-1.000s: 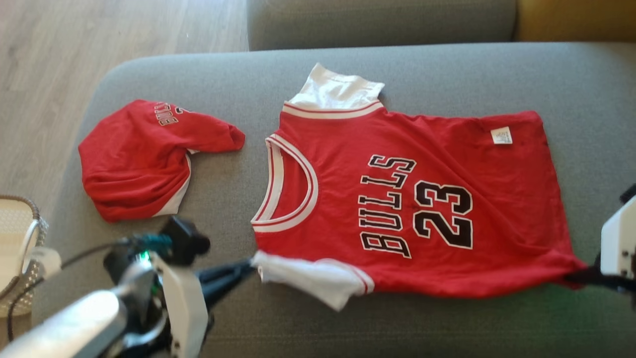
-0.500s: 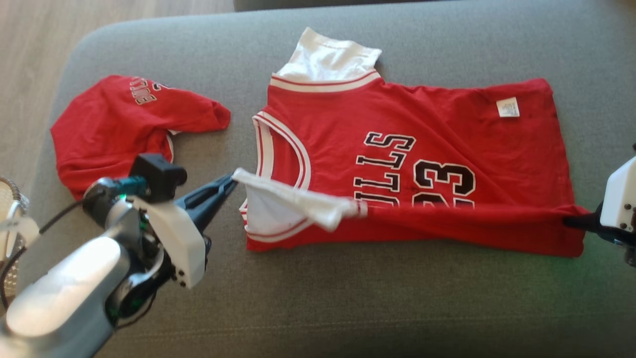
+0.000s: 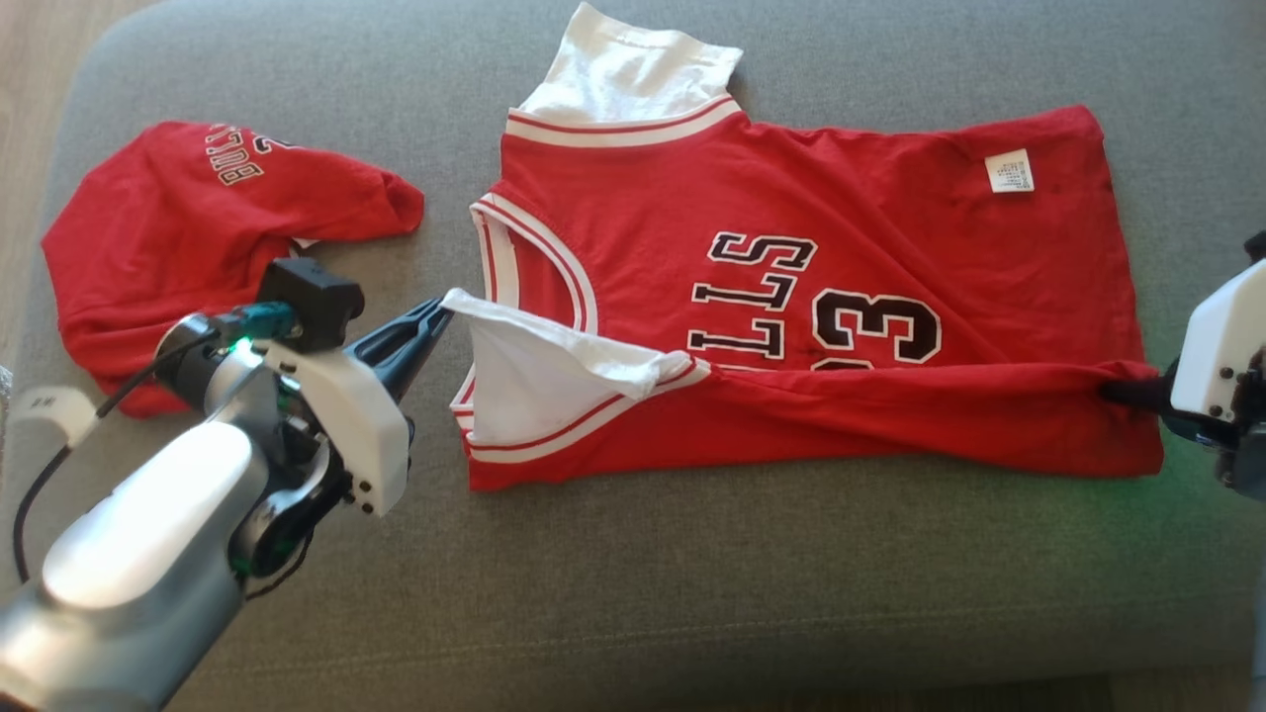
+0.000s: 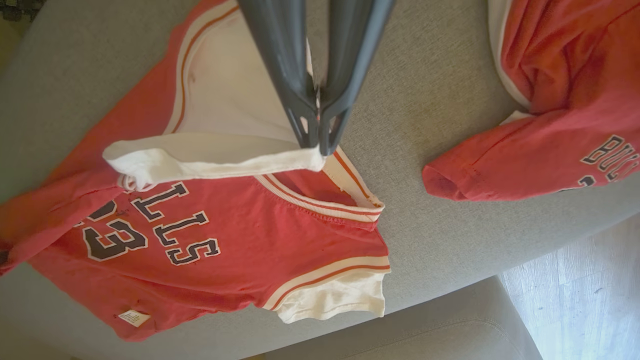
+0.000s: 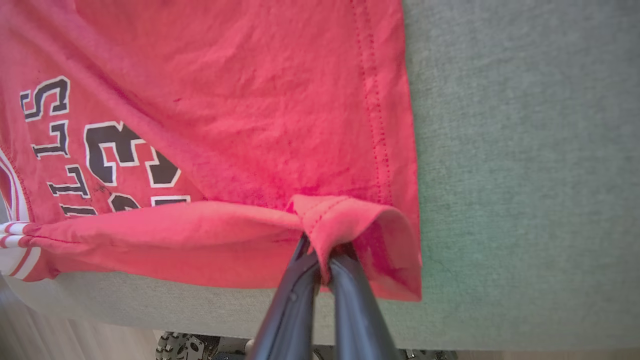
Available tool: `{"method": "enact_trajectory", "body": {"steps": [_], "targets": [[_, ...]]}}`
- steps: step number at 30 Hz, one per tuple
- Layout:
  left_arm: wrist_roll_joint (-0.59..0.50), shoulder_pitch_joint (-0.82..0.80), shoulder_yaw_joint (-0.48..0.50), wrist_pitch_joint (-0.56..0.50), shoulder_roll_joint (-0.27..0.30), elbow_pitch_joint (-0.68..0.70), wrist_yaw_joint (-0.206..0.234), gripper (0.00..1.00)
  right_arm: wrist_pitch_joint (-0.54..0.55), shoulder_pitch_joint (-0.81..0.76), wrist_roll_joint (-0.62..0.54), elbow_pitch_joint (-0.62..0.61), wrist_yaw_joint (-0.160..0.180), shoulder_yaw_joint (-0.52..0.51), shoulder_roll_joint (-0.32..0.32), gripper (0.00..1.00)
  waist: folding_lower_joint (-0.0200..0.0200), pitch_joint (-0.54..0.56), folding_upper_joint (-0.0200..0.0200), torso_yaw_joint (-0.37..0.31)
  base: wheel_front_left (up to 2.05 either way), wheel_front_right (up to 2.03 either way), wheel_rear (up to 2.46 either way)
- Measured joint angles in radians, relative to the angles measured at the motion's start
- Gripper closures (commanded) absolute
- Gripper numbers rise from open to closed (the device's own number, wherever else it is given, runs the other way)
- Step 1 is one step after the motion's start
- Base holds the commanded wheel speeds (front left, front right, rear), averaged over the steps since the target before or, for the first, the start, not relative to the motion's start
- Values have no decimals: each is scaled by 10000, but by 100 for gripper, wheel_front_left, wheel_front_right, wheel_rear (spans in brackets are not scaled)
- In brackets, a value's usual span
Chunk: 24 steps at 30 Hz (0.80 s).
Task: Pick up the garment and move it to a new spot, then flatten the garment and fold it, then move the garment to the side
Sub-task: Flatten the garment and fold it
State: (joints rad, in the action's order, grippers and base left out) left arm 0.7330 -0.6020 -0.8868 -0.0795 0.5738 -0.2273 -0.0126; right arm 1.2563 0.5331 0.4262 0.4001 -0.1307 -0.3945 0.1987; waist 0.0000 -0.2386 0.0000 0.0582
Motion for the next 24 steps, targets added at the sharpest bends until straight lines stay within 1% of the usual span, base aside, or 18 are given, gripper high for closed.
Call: {"method": "enact_trajectory", "body": {"steps": [5,6,7,8,17,18,19,20,21,24], "targets": [[-117,-241,-79,25,-270,-443,-71,100,-280,162,163,163,0,134,77,100,0,-149,0,-13,0,0,0],[-117,-342,-98,100,-393,-673,-144,100,-430,233,213,267,0,146,125,99,0,-207,0,-14,0,0,0],[-117,-405,-105,109,-445,-790,-150,100,-608,278,244,274,0,153,128,56,0,-236,0,-16,0,0,0],[-117,-405,-105,109,-445,-790,-150,100,-608,278,244,274,0,153,128,0,0,-236,0,-16,0,0,0],[-265,-756,-186,339,-823,-1825,-249,100,-2510,756,525,633,0,648,387,0,0,-411,0,-62,0,0,0],[-265,-786,-182,393,-861,-1918,-259,98,-2723,758,575,686,0,744,451,0,0,-403,0,-65,0,0,0],[-265,-802,-174,470,-901,-2002,-251,82,-2978,758,627,725,0,803,514,0,0,-388,0,-65,0,0,0],[-265,-802,-159,552,-959,-2100,-203,14,-3304,758,702,744,0,813,570,0,0,-364,0,-64,0,0,0],[-265,-802,-121,635,-1037,-2236,-81,0,-3674,764,782,752,0,807,600,0,0,-334,0,-65,0,0,0],[-290,-802,15,976,-1241,-2579,330,0,-4629,764,1101,744,0,1028,665,0,0,-209,0,-72,0,0,0]]}}
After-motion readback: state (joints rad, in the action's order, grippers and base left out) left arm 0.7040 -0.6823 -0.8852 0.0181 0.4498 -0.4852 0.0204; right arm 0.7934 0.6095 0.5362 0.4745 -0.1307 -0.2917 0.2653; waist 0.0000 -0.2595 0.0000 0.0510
